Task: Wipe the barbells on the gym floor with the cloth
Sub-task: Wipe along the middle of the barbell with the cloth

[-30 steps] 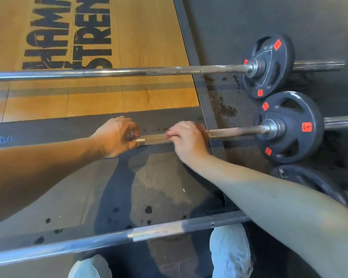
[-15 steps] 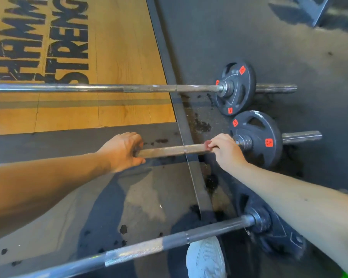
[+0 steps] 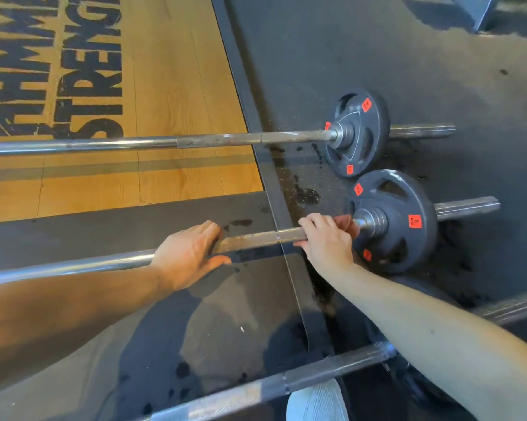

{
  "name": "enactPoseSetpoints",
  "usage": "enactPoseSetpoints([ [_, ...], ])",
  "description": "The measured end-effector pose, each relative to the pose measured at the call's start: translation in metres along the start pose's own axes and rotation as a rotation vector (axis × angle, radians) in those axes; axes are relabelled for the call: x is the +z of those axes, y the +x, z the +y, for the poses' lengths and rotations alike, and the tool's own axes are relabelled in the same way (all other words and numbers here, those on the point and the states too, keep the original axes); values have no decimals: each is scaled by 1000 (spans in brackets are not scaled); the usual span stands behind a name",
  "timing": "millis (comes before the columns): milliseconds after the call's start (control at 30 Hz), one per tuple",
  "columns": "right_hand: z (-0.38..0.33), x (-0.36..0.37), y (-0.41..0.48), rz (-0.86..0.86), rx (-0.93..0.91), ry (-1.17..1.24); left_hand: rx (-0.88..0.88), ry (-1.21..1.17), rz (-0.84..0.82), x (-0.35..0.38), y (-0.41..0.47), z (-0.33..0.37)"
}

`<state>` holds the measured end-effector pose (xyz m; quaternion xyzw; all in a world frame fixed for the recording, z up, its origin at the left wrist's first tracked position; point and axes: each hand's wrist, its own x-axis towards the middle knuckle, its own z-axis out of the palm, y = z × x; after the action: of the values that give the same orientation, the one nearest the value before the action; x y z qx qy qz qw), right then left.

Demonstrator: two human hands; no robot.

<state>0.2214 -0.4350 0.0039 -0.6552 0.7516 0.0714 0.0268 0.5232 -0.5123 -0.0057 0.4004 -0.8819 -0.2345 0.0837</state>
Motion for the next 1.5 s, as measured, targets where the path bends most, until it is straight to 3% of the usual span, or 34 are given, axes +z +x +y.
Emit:
enactPoseSetpoints([
  [167,1,0,8,-122,11,115,1,-13,-12,-1,1,0],
  [333,15,20,-2,59,-57,289,14,8,-16,3,0,-2],
  [467,19,23,2,124,-140,262,36,26,-41,1,2,-3],
  [567,25,4,12,-56,-198,275,-40,-29,-108,-1,8,-6],
  [633,27,-25,25,-356,-137,412,-142,-166,-192,-6,18,-6],
  [700,25,-51,49,-684,-94,433,-261,-495,-319,-11,32,-8],
  [767,24,-65,76,-806,-201,262,-313,-732,-483,-17,44,-14],
  [867,20,-72,87,-853,-239,192,-304,-788,-611,-22,50,-19],
  [1033,23,-68,60,-708,-78,402,-322,-670,-532,-19,47,-15],
  [1100,27,-57,41,-624,58,684,-314,-617,-486,-18,44,-11],
  [1167,37,-44,22,-407,154,928,-285,-465,-427,-21,41,-8],
  [1267,61,-31,2,53,258,830,-190,-222,-285,-25,34,-8],
  [1333,69,-21,-8,257,372,737,-74,-155,-168,-24,29,-8],
  [1500,10,8,-21,411,436,770,170,-21,-97,-19,27,-3],
])
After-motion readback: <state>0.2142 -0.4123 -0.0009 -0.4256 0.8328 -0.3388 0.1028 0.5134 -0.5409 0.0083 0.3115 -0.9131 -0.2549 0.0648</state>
